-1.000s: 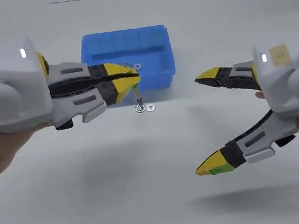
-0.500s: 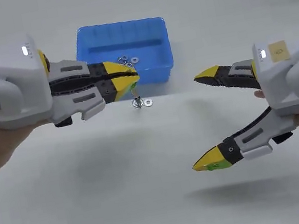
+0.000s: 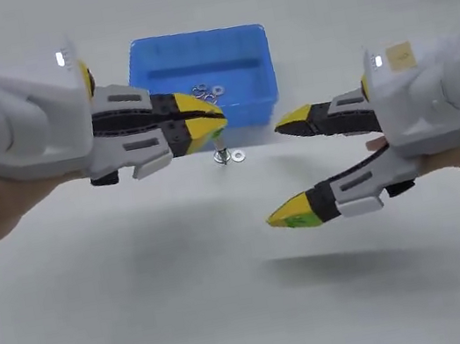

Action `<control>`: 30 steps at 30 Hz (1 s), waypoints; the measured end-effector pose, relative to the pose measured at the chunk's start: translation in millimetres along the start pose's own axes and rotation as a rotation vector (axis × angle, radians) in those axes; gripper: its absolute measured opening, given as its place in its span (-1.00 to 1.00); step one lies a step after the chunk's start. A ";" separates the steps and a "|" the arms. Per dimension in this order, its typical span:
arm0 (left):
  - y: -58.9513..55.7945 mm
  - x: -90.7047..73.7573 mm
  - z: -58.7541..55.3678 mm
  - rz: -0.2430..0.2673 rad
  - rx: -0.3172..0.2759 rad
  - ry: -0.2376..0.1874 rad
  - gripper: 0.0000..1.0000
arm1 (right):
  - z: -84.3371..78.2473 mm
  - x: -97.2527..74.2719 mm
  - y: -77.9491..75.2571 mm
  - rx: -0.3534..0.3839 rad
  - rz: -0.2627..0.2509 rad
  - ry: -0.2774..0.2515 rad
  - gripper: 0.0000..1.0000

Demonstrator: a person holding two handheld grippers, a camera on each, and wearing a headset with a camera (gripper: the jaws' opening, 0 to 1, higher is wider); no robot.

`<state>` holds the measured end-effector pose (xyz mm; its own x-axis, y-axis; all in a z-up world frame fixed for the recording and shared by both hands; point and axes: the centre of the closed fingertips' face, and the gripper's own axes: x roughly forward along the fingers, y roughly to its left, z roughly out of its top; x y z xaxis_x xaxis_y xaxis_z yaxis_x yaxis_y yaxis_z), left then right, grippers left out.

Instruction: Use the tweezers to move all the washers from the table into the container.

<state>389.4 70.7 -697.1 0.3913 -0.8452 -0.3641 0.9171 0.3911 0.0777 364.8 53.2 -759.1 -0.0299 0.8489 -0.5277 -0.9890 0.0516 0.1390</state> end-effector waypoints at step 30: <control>-4.3 -0.5 -2.8 -0.026 -0.023 0.024 -0.90 | 22.0 45.4 -16.3 -0.177 0.080 0.033 -0.73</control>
<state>385.0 70.5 -699.8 0.3650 -0.8462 -0.3881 0.9248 0.3776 0.0465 382.8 102.5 -766.9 -0.1114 0.8286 -0.5487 -0.9932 -0.1110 0.0340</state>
